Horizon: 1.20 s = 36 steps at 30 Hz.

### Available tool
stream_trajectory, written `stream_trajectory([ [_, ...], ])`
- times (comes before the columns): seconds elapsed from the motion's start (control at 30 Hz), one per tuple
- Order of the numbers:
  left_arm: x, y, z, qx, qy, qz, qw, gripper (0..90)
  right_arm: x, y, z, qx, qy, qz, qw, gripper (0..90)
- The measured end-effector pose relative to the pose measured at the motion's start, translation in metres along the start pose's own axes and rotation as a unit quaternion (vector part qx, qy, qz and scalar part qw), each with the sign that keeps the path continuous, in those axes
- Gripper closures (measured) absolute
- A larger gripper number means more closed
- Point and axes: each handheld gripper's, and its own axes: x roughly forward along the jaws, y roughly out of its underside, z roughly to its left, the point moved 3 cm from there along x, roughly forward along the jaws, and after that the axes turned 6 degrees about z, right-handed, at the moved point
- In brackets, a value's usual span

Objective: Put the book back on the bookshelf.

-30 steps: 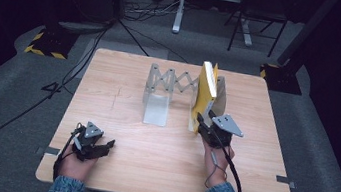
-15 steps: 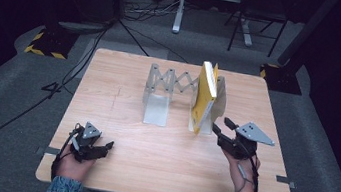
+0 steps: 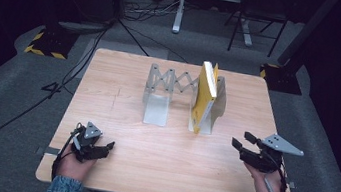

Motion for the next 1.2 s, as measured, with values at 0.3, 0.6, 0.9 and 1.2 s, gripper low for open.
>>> stream_trajectory([
  [0.3,0.000,0.000,0.000,-0.002,0.000,0.000,1.0000,32.5,-0.013,0.020,-0.023,-0.013,0.002,0.035,0.9993,35.9],
  [0.6,0.001,-0.001,0.000,0.001,0.000,0.002,1.0000,31.9,0.009,0.049,-0.043,-0.011,0.006,0.101,0.9948,31.9],
  [0.9,0.001,-0.001,0.000,0.001,0.000,0.001,1.0000,31.8,0.021,0.066,-0.050,-0.012,0.012,0.150,0.9885,31.8],
  [1.2,0.001,-0.001,0.000,0.001,0.000,0.001,1.0000,31.8,0.034,0.079,-0.051,-0.035,0.033,0.188,0.9811,26.2],
])
